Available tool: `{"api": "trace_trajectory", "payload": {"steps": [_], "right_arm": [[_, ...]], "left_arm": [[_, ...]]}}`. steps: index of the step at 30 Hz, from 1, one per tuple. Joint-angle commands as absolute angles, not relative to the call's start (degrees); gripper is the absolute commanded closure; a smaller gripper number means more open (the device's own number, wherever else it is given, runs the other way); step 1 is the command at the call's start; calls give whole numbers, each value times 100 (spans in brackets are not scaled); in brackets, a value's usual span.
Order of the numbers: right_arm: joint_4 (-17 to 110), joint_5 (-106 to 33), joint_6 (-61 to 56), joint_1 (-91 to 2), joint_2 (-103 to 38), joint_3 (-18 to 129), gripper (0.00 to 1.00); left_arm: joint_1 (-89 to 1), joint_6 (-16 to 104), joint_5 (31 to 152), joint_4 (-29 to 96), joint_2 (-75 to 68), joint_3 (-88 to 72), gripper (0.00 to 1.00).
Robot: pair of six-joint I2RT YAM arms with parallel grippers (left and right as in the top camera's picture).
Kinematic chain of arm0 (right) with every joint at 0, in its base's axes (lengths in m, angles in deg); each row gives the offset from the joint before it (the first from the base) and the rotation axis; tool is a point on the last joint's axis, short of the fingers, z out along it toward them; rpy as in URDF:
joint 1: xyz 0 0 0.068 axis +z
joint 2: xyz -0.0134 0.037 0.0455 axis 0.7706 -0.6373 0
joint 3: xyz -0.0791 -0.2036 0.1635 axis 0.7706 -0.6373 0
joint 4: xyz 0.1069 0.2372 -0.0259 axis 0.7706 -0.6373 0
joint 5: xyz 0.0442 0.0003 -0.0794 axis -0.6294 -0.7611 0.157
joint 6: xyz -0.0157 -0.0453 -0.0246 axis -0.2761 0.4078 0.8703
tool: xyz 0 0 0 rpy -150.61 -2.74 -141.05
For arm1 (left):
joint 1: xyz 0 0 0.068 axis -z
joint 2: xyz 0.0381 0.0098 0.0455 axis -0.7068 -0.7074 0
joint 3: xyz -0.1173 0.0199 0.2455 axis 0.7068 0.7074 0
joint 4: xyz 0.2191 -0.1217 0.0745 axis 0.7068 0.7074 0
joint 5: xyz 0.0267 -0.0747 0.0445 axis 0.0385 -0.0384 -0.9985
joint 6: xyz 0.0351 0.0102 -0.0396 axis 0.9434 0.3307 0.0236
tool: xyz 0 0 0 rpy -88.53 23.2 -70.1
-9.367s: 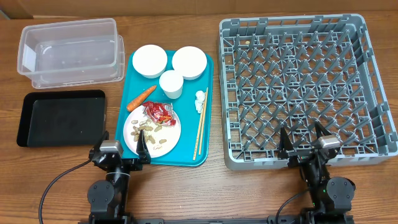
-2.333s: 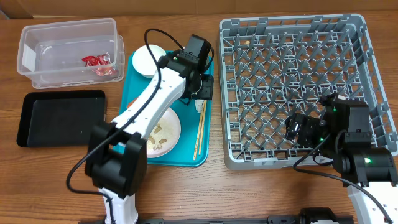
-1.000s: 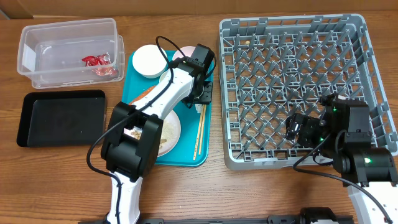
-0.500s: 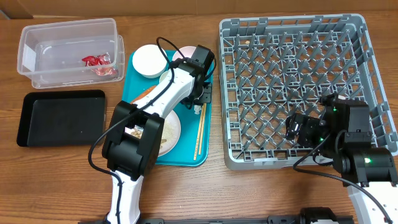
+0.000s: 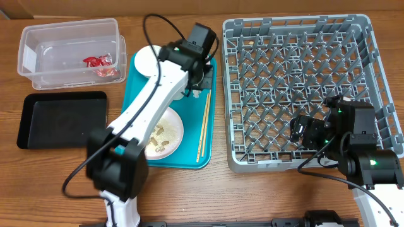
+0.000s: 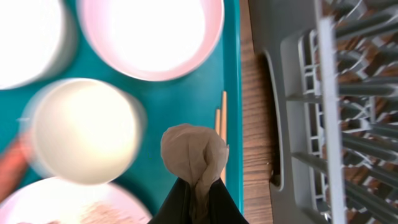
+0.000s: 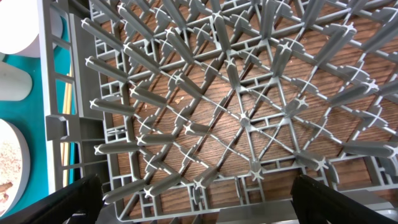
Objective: Sort waste into correct bins and load items into the dishwasher
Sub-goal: 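Carry the tissue left and release it into the clear bin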
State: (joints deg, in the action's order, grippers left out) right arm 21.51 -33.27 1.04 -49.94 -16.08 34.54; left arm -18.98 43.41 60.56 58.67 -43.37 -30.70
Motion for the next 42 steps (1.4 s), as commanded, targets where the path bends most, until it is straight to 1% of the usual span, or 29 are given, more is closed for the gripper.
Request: {"api": "trace_trajectory", "payload": {"steps": [1, 6, 10, 16, 22, 24, 26, 29, 30, 34, 42], "right_arm": [[2175, -3272, 78, -4968, -1597, 3620, 0], [2175, -3274, 78, -4968, -1597, 3620, 0], [2175, -3274, 76, -4968, -1600, 3620, 0], [2175, -3274, 76, -4968, -1597, 3620, 0], [2175, -3274, 76, -4968, -1597, 3620, 0], [2160, -3274, 76, -4968, -1597, 3620, 0], [2134, -3274, 76, -4968, -1600, 3620, 0], [2129, -3274, 76, -4968, -1597, 3620, 0], [2129, -3274, 76, -4968, -1597, 3620, 0], [2127, -3274, 76, -4968, -1600, 3620, 0], [2109, -3274, 76, -4968, -1600, 3620, 0]], "left_arm": [[-2320, 4489, 5641, 5908, -3830, -3225, 96], [-3384, 4485, 5617, 5753, -3653, -3225, 96], [-4256, 4467, 5634, 5316, -3743, -3225, 96], [-5192, 4465, 5638, 4623, -4121, -3223, 96], [-5548, 4472, 5634, 4345, -4661, -3225, 96], [-5605, 4472, 5634, 4245, -4750, -3225, 94], [-5642, 4474, 5634, 4122, -4772, -3225, 86], [-5660, 4585, 5634, 3851, -4770, -3225, 50], [-5660, 4605, 5632, 3834, -4770, -3225, 45], [-5653, 4666, 5641, 3921, -4770, -3225, 42], [-5266, 4730, 5761, 4791, -4235, -3227, 41]]}}
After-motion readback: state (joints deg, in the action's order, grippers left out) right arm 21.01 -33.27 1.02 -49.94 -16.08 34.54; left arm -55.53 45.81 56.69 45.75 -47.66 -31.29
